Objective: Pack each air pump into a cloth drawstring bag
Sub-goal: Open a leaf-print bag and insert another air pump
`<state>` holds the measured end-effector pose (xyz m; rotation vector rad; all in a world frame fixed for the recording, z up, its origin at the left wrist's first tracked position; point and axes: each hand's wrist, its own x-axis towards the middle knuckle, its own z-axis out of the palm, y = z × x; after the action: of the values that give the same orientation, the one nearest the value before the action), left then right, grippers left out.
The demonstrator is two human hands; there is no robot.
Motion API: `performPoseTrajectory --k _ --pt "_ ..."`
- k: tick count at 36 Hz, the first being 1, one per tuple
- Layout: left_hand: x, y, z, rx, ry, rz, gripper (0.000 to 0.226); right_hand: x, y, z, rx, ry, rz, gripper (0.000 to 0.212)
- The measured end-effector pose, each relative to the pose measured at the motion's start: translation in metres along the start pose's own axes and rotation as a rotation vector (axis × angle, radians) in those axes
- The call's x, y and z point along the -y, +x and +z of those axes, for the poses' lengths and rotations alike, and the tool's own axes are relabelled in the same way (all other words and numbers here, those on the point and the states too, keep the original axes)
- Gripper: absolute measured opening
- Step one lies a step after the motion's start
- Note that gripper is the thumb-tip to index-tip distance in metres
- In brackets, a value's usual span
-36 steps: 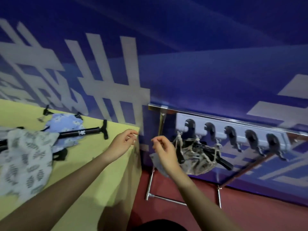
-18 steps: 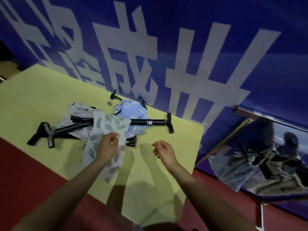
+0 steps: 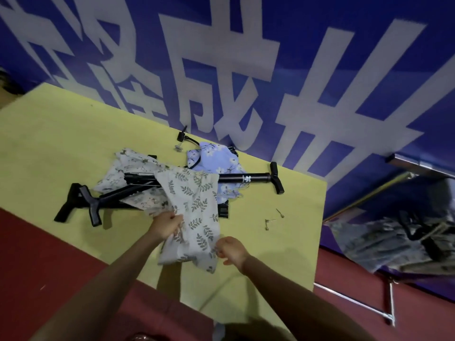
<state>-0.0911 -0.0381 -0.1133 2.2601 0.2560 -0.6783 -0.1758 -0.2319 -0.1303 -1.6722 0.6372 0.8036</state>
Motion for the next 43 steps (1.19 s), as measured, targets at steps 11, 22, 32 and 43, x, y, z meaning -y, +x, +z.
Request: performPoseTrajectory --k 11,22,32,43 --pt "-0.094 -0.037 -0.014 0.106 -0.692 0.132 0.026 0.018 -0.017 -0.024 0.046 0.307 -0.097 0.048" --pt "-0.145 -0.076 -0.016 -0.007 -0.665 0.213 0.024 0.029 -0.049 -0.072 0.128 0.635 -0.347 0.026" --pt "-0.153 -0.112 -0.008 -0.164 -0.792 0.306 0.013 0.034 -0.069 -0.111 0.182 0.643 -0.414 0.03" --pt "-0.145 -0.133 0.002 -0.072 -0.907 0.23 0.028 0.046 -0.08 -0.103 0.381 0.975 -0.339 0.055"
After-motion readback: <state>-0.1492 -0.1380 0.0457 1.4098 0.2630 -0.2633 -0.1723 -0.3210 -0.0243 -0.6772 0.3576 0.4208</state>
